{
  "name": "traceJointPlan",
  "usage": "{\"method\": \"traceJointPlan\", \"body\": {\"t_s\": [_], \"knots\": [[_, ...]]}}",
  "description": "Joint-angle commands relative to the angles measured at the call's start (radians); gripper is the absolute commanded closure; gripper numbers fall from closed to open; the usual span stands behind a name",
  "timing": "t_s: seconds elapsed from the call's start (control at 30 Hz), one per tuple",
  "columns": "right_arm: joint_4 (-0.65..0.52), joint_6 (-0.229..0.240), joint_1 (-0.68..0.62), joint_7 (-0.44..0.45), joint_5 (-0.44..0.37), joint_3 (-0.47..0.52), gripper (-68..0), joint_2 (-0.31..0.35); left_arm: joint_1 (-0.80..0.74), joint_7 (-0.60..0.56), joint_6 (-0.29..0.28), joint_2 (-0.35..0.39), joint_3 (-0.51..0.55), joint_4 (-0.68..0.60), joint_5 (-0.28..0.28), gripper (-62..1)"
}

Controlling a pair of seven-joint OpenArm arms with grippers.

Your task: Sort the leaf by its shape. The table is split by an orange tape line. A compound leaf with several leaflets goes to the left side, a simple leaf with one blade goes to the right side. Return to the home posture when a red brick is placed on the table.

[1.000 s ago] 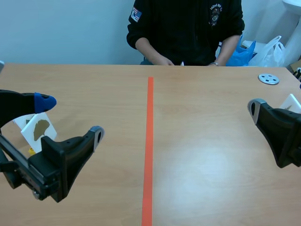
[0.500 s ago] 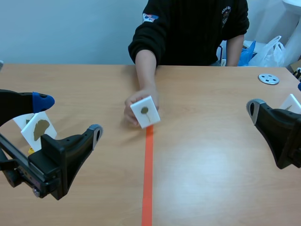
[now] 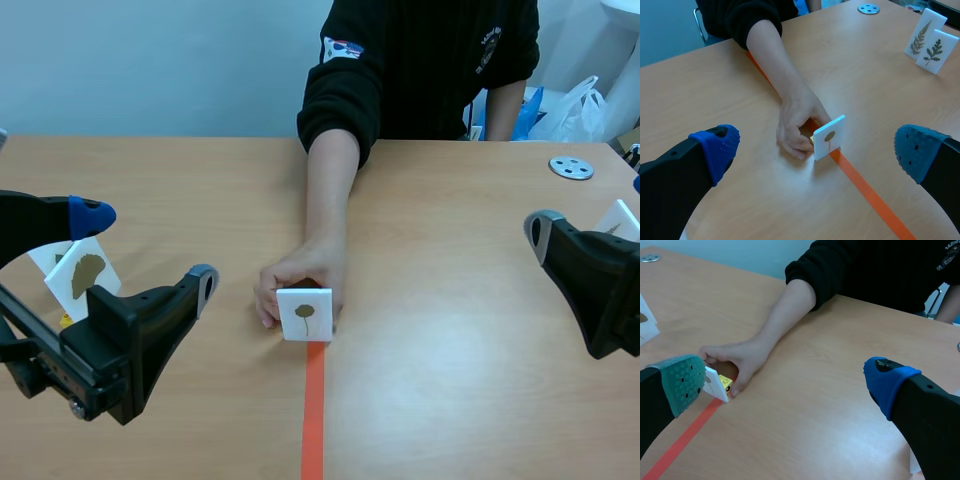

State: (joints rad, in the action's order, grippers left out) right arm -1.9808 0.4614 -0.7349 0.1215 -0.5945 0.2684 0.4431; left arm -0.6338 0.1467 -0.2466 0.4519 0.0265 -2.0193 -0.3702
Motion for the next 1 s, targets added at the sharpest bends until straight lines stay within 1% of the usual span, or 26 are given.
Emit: {"method": "traceJointPlan", "body": {"t_s": [0.0,0.13,0.27,0.47,0.63,0.7,0.8,0.87,0.97], "knots": [[-0.002,0.004,0.001,0.015,-0.013,0.014,-67.9,0.003,0.000,-0.016,-0.003,-0.002,0.003,-0.002,-0.008,-62.3],[-0.002,0.004,0.001,0.015,-0.012,0.014,-67.9,0.003,0.005,-0.020,-0.014,-0.002,0.003,0.004,-0.008,-62.3],[-0.002,0.004,0.001,0.015,-0.012,0.014,-67.9,0.003,0.034,-0.023,-0.064,-0.002,-0.004,0.060,-0.008,-62.3],[-0.002,0.004,0.001,0.015,-0.012,0.014,-67.9,0.003,0.136,-0.083,-0.142,-0.002,-0.048,0.221,-0.011,-62.3],[-0.002,0.003,0.001,0.015,-0.012,0.014,-67.9,0.003,0.248,-0.136,-0.202,-0.003,-0.120,0.362,-0.010,-62.3],[-0.002,0.003,0.001,0.015,-0.012,0.014,-67.9,0.003,0.294,-0.166,-0.214,-0.003,-0.158,0.417,-0.009,-62.3],[-0.002,0.003,0.001,0.015,-0.011,0.014,-67.9,0.002,0.366,-0.184,-0.214,-0.017,-0.209,0.498,-0.003,-62.3],[-0.002,0.003,0.001,0.015,-0.011,0.014,-67.9,0.002,0.415,-0.193,-0.214,-0.028,-0.241,0.556,0.010,-62.3],[-0.002,0.003,0.001,0.015,-0.011,0.014,-67.9,0.002,0.483,-0.230,-0.214,-0.050,-0.290,0.648,0.045,-62.3]]}}
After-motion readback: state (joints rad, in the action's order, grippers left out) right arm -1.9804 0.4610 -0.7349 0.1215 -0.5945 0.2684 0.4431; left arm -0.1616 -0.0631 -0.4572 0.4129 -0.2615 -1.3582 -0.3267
